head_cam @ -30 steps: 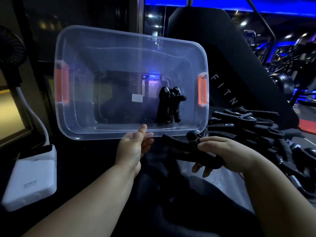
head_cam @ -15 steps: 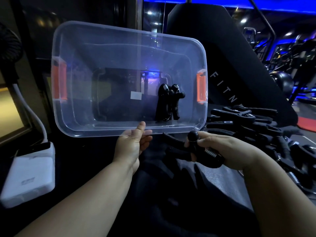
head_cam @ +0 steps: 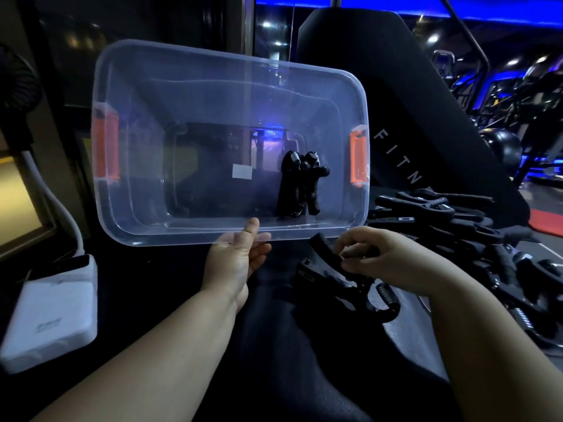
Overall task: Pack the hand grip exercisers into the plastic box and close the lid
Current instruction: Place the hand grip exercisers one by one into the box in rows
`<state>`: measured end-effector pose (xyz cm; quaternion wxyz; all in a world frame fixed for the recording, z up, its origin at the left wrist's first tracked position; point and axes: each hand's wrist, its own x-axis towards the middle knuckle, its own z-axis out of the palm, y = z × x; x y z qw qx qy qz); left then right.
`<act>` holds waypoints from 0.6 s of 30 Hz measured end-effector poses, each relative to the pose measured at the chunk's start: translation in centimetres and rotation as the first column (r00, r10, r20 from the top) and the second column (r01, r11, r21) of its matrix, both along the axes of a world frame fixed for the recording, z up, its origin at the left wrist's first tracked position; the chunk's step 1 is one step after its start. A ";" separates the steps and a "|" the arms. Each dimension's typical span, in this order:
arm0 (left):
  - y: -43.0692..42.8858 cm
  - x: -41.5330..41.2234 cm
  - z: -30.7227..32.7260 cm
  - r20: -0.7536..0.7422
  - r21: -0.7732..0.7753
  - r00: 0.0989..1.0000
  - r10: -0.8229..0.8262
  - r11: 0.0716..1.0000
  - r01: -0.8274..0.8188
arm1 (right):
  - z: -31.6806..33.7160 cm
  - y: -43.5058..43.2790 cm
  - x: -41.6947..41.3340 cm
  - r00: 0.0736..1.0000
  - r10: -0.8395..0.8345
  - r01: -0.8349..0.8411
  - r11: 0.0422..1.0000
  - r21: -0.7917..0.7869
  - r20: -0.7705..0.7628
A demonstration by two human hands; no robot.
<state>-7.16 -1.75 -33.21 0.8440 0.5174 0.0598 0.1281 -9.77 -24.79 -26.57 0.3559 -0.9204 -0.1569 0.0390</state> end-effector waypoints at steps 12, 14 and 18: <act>-0.1 -0.2 0.3 0.003 -0.014 1.000 -0.009 1.000 0.009 | 2.5 3.9 0.8 0.998 0.046 -0.025 0.882 -0.470 0.032; -0.1 -0.1 0.3 -0.005 -0.017 1.000 -0.011 1.000 0.011 | 3.1 3.8 0.7 0.998 0.051 -0.038 0.952 -0.303 0.037; -0.1 0.0 0.3 -0.012 -0.035 1.000 -0.024 0.999 0.024 | 4.8 3.8 0.6 0.982 0.174 -0.176 0.984 0.016 0.075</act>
